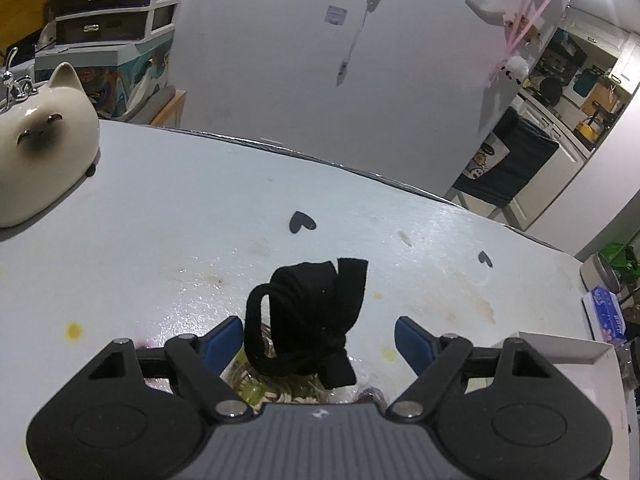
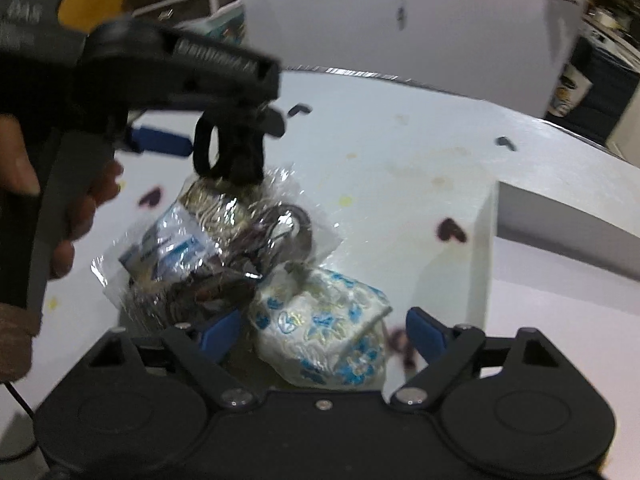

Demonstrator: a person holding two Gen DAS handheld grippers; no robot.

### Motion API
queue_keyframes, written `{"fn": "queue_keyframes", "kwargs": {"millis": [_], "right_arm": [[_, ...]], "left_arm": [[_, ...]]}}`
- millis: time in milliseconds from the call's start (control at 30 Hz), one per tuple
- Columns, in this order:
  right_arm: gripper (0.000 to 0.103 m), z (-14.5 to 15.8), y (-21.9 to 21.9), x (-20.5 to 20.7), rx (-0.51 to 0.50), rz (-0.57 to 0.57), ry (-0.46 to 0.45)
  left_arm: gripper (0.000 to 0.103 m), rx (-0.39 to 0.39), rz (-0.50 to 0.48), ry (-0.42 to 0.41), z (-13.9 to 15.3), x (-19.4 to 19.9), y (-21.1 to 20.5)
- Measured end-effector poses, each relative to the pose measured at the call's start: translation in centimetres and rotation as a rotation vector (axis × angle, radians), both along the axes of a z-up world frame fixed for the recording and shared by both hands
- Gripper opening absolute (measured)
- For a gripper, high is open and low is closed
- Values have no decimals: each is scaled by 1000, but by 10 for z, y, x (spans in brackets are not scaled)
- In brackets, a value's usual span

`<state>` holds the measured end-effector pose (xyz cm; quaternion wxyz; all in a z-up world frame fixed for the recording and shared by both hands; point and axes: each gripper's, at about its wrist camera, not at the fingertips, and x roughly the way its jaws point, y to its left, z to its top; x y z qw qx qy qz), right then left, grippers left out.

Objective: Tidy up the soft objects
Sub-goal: 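Grasp the black cloth with the left tool while the right tool grasps the flowered pouch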

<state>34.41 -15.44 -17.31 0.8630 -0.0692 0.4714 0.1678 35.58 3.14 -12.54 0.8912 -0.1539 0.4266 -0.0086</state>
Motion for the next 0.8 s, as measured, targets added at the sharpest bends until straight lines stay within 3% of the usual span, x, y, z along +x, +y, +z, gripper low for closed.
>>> {"fn": "queue_keyframes", "kwargs": {"millis": [133, 333, 400, 467, 800], "right_arm": [[74, -5, 4, 4, 1, 15, 19], [58, -5, 1, 1, 25, 4, 27], [49, -4, 0, 1, 31, -5, 27], [46, -2, -2, -1, 41, -13, 28], [36, 14, -8, -12, 73, -45, 2]], "left_arm": [[81, 28, 7, -7, -3, 4, -1], [51, 27, 17, 4, -10, 14, 5], [37, 18, 14, 4, -11, 16, 7], [31, 10, 7, -4, -10, 15, 9], [26, -20, -49, -34, 5, -5, 16]]}}
